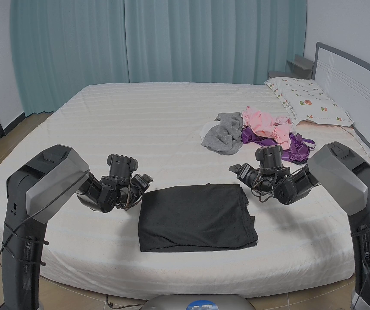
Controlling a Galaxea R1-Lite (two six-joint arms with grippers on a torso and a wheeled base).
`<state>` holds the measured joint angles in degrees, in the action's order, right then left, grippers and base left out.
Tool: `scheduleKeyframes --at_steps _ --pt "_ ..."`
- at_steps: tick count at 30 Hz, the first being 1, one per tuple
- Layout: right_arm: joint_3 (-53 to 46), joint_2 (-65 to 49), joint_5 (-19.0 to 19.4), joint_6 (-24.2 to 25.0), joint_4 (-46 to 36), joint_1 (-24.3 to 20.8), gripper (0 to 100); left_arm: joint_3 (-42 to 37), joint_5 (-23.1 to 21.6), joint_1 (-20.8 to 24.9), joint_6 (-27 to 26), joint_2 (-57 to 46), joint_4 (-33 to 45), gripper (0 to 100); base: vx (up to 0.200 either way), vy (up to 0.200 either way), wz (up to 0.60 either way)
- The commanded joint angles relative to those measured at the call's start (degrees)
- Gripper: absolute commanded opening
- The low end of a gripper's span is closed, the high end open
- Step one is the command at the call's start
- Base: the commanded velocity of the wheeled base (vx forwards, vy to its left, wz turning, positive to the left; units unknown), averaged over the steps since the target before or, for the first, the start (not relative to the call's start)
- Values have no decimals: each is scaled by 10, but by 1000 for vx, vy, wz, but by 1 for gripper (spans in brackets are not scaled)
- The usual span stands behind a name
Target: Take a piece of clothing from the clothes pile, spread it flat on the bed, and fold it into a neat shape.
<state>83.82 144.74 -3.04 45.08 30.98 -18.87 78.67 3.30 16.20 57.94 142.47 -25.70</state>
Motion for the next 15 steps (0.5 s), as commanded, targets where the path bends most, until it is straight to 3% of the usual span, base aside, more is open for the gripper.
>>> scheduleKeyframes --at_steps 1,6,11,15 --pt "-130 -124 56 2 5 6 100 -89 -13 -18 2 -76 -5 100 0 0 0" --pt "-299 -213 108 -7 64 -2 100 -214 -61 -25 14 -160 -7 100 0 0 0" --pt "-417 -242 121 -7 138 -21 100 -325 -113 -25 63 -229 -35 100 0 0 0" --pt "-485 -247 119 -9 196 -46 100 -397 -117 -24 78 -245 -102 100 0 0 0"
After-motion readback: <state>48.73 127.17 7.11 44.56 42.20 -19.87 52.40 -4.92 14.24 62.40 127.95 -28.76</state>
